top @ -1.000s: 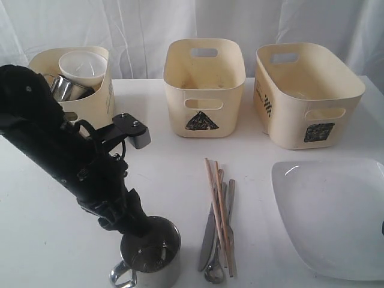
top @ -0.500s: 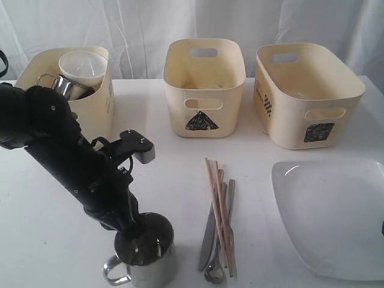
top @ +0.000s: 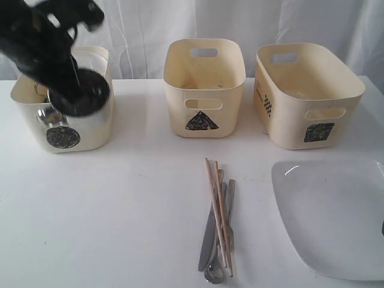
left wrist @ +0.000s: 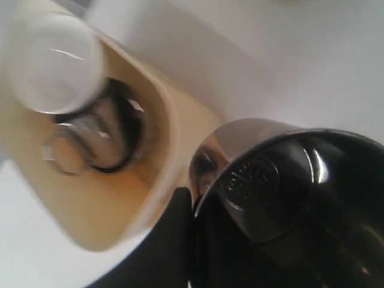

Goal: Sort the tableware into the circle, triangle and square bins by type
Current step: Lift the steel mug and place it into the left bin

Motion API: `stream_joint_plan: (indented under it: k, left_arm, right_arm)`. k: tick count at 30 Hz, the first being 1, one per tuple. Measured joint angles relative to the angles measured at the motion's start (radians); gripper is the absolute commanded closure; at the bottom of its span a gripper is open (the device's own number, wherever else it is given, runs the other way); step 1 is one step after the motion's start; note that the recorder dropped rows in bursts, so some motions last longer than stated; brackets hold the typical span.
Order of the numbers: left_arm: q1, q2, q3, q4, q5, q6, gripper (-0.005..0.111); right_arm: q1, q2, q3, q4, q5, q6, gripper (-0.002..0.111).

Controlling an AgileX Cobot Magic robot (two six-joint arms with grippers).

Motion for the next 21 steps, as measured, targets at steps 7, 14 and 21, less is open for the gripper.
stream_joint_plan:
  k: [7,14,21]
  left_arm:
    - [0.230,0.036,-0.138,0.014,-0.178,-0.055,0.107]
    - [0.365,0.160,-0.165,-0.148,-0.252,-0.066,0.107]
    - [0.369,0.263,-0.165,-0.229,-0.259,-0.067,0.085]
  right_arm:
    - [0.000,0.000,0.000,0.000,0.000,0.000,0.108]
    - [0.000,0.000,0.000,0.000,0.000,0.000,0.108]
    - [0.000,0.000,0.000,0.000,0.000,0.000,0.108]
